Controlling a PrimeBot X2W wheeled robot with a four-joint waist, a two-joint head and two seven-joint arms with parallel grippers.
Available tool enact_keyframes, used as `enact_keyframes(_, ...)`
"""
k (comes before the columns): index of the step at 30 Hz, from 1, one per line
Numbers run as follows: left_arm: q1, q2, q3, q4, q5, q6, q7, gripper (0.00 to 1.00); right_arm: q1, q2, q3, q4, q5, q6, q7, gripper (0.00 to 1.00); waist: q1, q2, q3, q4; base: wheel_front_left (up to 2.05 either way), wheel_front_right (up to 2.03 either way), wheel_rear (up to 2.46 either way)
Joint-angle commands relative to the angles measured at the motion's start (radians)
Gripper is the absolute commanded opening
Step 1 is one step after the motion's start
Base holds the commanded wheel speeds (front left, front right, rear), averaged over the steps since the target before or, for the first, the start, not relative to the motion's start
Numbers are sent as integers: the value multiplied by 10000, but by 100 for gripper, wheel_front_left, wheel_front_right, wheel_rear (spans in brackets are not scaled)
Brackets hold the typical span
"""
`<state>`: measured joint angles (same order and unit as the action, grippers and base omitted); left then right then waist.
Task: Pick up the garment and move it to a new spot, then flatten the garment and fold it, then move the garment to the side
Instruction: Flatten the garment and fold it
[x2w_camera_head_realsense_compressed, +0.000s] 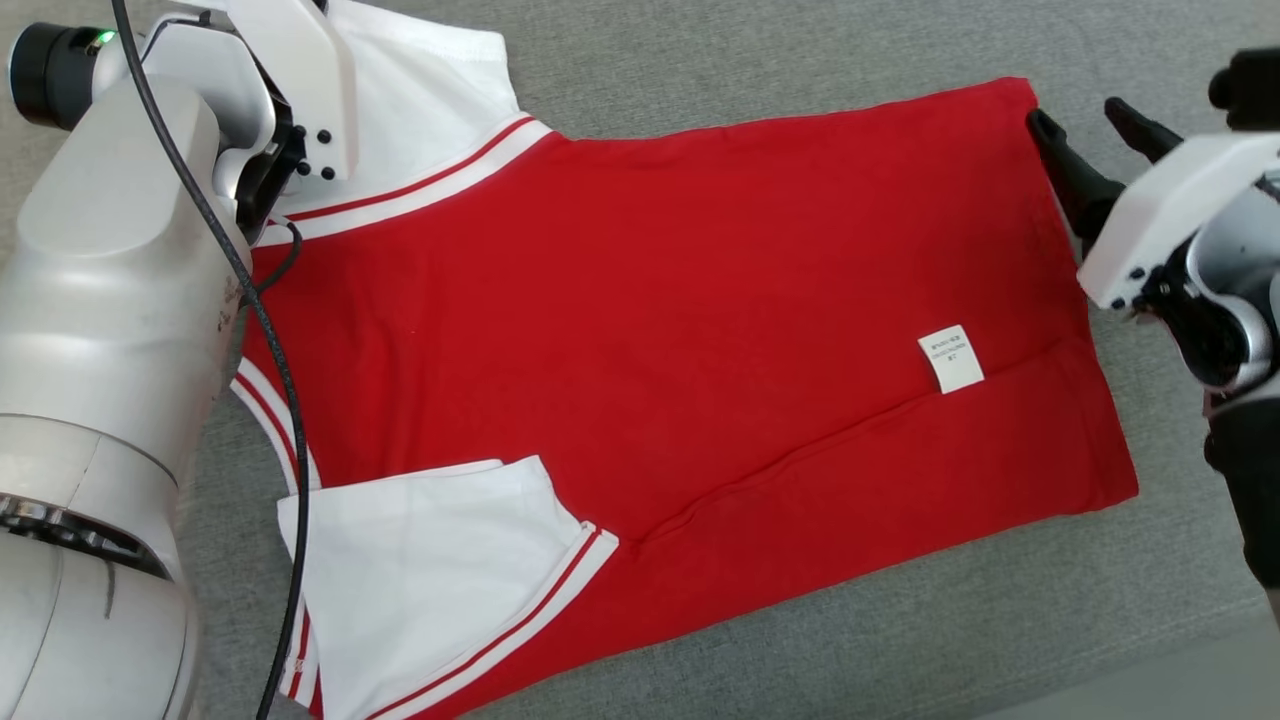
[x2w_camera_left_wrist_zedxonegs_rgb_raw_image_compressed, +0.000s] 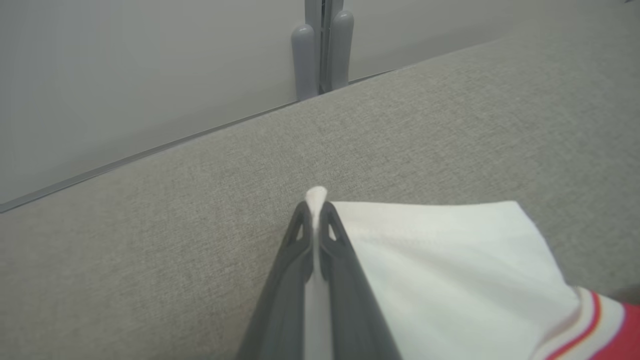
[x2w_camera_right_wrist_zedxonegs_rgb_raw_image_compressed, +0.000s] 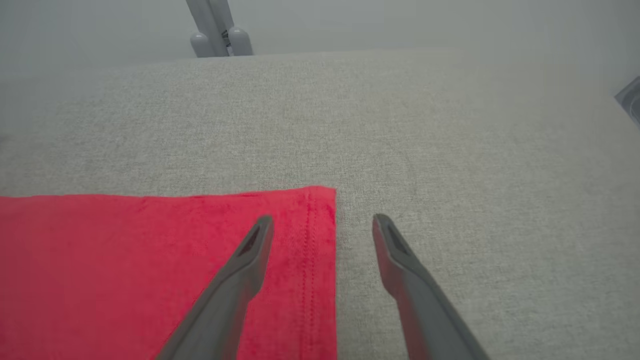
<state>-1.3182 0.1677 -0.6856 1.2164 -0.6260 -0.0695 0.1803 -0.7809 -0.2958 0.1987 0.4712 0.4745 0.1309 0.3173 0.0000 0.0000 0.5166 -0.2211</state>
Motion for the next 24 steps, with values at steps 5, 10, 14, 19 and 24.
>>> enact_keyframes(5, -240, 126, -56, -86, -61, -55, 9, 0, -1205, 173, 143, 1406, 127, -2, 958, 100, 0, 0, 41, 177, 0, 0, 0)
enact_keyframes(10, -301, 101, -133, -211, -71, -83, 22, 0, -2133, 205, 378, 2525, -31, -2, 1610, 100, 0, 0, 88, 293, 0, 0, 0)
enact_keyframes(14, -324, 85, -201, -327, -71, -133, 74, 0, -2680, 237, 569, 3258, -68, -2, 1896, 100, 0, 0, 183, 383, 0, 0, 0)
enact_keyframes(19, -366, 52, -281, -438, -77, -140, 146, 0, -3180, 293, 760, 4026, 44, -3, 2192, 100, 0, 0, 293, 500, 0, 0, 0)
enact_keyframes(24, -343, 52, -332, -508, -105, -112, 204, 0, -3427, 303, 1147, 4424, 166, -3, 2270, 83, 0, 0, 317, 557, 0, 0, 0)
